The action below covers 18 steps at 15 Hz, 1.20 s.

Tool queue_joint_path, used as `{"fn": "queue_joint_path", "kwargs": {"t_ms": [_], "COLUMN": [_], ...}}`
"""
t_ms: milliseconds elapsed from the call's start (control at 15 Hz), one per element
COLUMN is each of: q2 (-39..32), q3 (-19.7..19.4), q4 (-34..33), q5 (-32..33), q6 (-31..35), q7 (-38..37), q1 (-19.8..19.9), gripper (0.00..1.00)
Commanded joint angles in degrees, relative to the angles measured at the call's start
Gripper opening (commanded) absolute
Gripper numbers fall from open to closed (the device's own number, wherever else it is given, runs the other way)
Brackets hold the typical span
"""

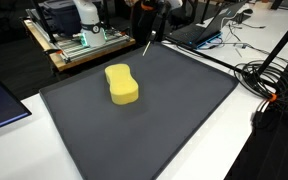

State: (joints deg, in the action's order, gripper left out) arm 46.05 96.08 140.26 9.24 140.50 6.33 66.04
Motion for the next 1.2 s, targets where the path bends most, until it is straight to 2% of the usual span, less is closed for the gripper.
{"fn": "queue_joint_path", "kwargs": {"t_ms": [0,333,600,867,1133], "q2": [2.39,6.15,8.99,8.82,7.2], "q3": [7.4,15.52,18.76,20.3,20.98], "q4": [-7.61,-19.33,-27.22,-32.99,-38.15], "q5": [2.76,1.57,1.5,0.75,-0.11], "q6": [-5.46,-12.4,-18.52,-24.25,-31.96], "q7": [-3.13,2.01,8.87,15.39,21.14], "q1": [10.25,25.48,36.45,44.38,48.91], "gripper": [0.03,0.03,0.03,0.03,0.03]}}
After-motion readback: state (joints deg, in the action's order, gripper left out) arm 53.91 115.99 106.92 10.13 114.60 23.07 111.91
